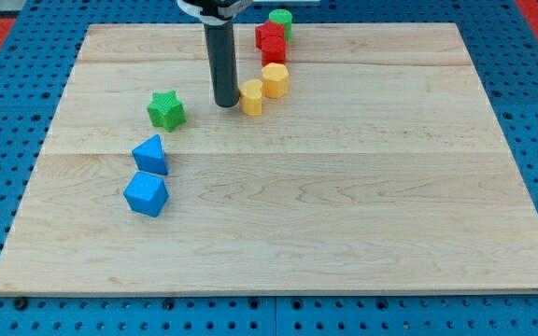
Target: Push the green circle slightly left
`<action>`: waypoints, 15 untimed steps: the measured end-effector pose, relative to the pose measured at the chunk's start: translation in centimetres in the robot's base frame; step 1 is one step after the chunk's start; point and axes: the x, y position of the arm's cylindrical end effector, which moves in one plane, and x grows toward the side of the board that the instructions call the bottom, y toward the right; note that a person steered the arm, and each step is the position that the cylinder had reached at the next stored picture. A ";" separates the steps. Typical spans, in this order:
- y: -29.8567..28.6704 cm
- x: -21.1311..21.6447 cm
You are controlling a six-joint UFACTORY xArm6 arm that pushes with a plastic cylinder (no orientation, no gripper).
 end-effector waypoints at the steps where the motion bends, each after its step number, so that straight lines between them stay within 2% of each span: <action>1: -0.7 -1.5; 4: 3.2 0.7; 5: 3.1 6.7; 6: 12.4 9.4; 7: 19.0 8.0; 9: 21.8 3.1; 12: 19.1 -15.1; 15: 17.1 -16.1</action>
